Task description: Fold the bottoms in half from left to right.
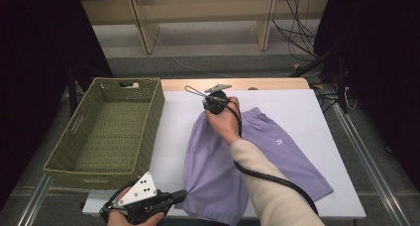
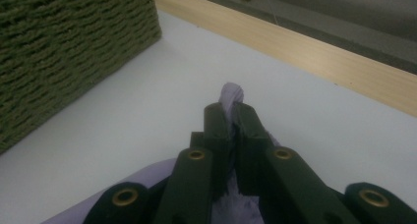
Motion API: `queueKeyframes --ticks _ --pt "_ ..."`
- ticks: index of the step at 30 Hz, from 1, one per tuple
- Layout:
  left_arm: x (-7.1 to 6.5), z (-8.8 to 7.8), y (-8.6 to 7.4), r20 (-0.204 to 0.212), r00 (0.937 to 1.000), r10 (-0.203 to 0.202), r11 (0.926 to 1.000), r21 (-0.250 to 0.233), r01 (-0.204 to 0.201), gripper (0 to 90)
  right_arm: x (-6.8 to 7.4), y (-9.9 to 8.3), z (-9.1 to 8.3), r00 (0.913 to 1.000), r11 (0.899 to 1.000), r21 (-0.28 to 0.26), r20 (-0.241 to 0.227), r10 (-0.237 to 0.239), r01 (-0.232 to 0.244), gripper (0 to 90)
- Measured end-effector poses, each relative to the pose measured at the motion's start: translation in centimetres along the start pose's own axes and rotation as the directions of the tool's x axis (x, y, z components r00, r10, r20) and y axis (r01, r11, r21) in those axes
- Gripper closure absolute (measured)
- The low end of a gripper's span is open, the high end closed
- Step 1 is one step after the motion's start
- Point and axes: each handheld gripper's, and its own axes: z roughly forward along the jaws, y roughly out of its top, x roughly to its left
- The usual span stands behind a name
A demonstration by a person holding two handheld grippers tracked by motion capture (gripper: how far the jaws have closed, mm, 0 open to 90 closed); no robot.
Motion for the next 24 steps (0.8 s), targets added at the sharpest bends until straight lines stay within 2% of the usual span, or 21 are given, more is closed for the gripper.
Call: queueKeyframes --ticks 11,24 --pt "-0.2 -1.6 1.0 -0.022 0.9992 0.032 0.9992 -0.025 -0.033 89.4 1.1 1.5 -0.3 0.9996 0.999 -0.043 -0.024 -0.016 0.015 86.2" --pt "-0.4 -2.7 1.6 -0.053 0.9968 0.061 0.9969 -0.046 -0.063 89.4 2.2 3.1 -0.3 0.9989 0.997 -0.068 -0.042 -0.021 0.019 86.1"
